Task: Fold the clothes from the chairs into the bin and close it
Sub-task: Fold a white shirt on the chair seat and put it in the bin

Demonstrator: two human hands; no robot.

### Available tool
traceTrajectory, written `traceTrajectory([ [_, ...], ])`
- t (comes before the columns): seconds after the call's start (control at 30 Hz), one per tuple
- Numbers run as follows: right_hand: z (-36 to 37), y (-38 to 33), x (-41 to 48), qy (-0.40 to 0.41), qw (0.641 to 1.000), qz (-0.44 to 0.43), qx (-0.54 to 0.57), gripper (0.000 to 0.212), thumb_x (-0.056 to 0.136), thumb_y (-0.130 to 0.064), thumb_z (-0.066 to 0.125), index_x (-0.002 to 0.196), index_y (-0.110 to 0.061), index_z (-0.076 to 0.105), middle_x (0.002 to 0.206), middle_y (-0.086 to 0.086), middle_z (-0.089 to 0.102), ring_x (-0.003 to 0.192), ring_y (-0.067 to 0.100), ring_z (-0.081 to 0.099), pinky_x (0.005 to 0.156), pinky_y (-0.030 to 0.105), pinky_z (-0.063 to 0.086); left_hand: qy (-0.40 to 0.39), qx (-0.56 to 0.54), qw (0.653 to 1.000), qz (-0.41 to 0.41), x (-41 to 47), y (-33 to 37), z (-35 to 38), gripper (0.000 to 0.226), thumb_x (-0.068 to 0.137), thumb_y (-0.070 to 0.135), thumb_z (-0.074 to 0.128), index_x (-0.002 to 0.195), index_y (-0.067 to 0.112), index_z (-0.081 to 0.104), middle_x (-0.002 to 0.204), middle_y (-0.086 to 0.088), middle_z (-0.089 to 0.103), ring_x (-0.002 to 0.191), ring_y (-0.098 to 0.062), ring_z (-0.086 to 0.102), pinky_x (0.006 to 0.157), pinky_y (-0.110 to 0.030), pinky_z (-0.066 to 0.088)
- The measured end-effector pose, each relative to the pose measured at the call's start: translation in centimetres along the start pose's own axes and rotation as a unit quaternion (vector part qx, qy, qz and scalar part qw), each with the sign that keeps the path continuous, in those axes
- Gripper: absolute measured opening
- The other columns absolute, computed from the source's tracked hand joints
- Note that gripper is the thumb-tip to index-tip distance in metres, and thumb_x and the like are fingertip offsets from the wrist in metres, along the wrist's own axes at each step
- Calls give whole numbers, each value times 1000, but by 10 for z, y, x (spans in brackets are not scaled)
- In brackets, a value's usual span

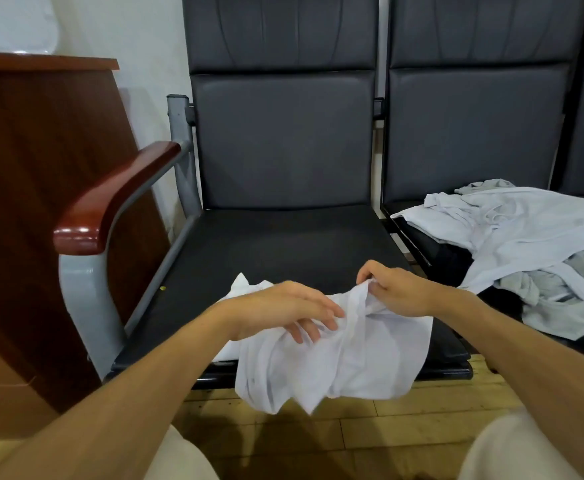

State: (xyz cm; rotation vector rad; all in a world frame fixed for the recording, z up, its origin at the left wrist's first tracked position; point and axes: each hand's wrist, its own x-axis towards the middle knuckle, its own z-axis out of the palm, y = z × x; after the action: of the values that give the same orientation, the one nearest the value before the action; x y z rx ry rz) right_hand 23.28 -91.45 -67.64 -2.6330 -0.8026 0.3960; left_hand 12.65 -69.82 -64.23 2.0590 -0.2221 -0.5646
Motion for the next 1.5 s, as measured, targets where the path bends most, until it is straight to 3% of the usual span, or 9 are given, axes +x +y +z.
traceTrajectory([
  [0.2,-8,6,-11,-24,999,-12,20,25,91,-7,55,100,-30,53,108,-5,61,101,16,58,89,30,50,391,-137,910,-10,7,-37,-42,27,96,4,46,93,15,70,92,-8,73,86,-21,71,74,-26,56],
  [0.27,-9,15,-11,23,999,-9,38,26,92,-7,57,94,-33,55,101,-7,66,96,13,63,88,30,53,432,-101,896,-35,8,-56,-49,29,96,3,43,92,18,67,95,-4,70,94,-19,67,78,-24,50],
  [0.37,-11,22,-10,87,993,-7,77,22,90,-11,65,93,-33,61,97,-7,69,93,9,65,88,29,54,330,6,943,-46,12,-74,-49,33,98,6,41,108,26,64,113,6,63,112,-15,57,86,-24,43],
  [0.5,-12,25,-9,140,986,-13,93,11,88,-16,69,86,-28,71,88,-9,71,87,5,66,83,25,54,181,91,976,-75,23,-81,-42,47,100,5,34,128,37,55,129,14,43,118,-16,47,68,-17,46],
  [0.67,-14,30,-7,189,977,27,90,12,92,-18,62,89,-23,72,88,-5,71,83,9,64,69,12,44,161,174,969,-72,29,-90,-48,41,104,17,32,134,36,53,139,10,46,118,-14,49,73,-12,44],
  [0.83,-14,26,-4,268,952,63,130,22,96,-7,52,97,-19,71,93,-3,67,84,9,57,66,13,38,215,367,900,-95,28,-92,-54,28,98,25,52,124,31,59,127,8,60,118,-16,52,108,-41,35],
  [1.07,-11,8,-1,338,924,84,155,18,96,-10,53,100,-14,70,95,-2,65,89,12,55,67,13,36,407,167,897,-40,11,-80,-58,39,86,-5,58,113,23,64,110,1,55,106,-19,51,89,-28,42],
  [1.3,-2,-2,2,285,944,112,123,10,96,-14,54,96,-13,64,90,3,63,83,15,57,72,23,40,168,87,977,-103,-24,-65,-48,33,83,16,69,108,34,56,111,7,47,101,-14,52,80,-26,44],
  [1.5,-8,-1,1,349,914,142,153,9,98,-18,46,96,-13,54,84,5,58,70,13,52,63,29,40,115,-50,990,-60,-40,-68,-49,45,87,4,62,125,29,62,119,5,68,109,-15,64,97,-37,52],
])
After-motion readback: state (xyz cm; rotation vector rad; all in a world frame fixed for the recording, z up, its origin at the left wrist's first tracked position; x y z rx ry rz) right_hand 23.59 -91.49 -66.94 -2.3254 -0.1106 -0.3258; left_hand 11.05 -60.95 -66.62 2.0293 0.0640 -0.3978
